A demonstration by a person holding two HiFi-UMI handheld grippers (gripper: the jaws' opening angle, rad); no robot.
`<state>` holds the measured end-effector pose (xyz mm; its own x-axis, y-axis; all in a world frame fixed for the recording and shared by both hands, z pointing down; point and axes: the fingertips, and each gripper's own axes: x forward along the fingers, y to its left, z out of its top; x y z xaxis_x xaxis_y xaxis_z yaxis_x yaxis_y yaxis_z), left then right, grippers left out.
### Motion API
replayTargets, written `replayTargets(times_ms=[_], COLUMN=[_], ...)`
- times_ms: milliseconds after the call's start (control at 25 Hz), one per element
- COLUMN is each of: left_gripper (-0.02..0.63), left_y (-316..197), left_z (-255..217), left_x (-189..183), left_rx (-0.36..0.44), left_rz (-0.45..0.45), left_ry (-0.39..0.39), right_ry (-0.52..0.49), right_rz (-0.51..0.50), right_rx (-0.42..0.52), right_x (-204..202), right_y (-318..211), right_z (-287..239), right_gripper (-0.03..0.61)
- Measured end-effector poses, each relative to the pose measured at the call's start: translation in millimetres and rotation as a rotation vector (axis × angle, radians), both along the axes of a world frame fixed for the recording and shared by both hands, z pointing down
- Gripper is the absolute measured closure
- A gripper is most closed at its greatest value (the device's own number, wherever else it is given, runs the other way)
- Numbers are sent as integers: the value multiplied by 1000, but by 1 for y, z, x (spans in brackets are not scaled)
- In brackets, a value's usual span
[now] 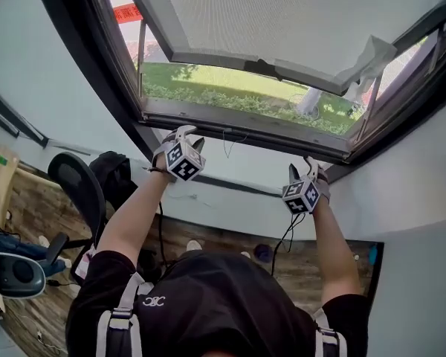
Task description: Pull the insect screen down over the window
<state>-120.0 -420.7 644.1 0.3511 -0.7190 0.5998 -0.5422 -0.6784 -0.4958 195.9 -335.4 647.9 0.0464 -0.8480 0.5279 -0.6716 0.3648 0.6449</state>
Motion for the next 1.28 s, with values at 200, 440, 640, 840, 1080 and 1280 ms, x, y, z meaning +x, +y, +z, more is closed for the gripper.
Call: replayTargets(times_ms=[200, 440, 640, 840, 1080, 1280], left_gripper=[592, 612, 612, 612, 612, 612], left_y=[34, 77, 114, 150, 150, 146], left_z=[-37, -103, -157, -169, -145, -156], left_x=[13, 27, 19, 16, 27, 30], left_rx=[53, 120, 229, 205, 133, 148], left_rz=[-91, -159, -166, -174, -156, -140], left_ry=[252, 556, 623, 718, 704, 709], right_ry=[-370, -702, -814, -853, -870, -857], right_rz=[70, 82, 62, 91, 78, 85], right_rx=[158, 310, 397, 424, 398, 416], right_x=[-44, -78, -97, -93, -93, -92], right_y=[18, 41, 73, 98, 102, 98], right_z=[-50, -114, -159, -169, -167, -170], right_gripper=[500, 572, 574, 574, 575, 575])
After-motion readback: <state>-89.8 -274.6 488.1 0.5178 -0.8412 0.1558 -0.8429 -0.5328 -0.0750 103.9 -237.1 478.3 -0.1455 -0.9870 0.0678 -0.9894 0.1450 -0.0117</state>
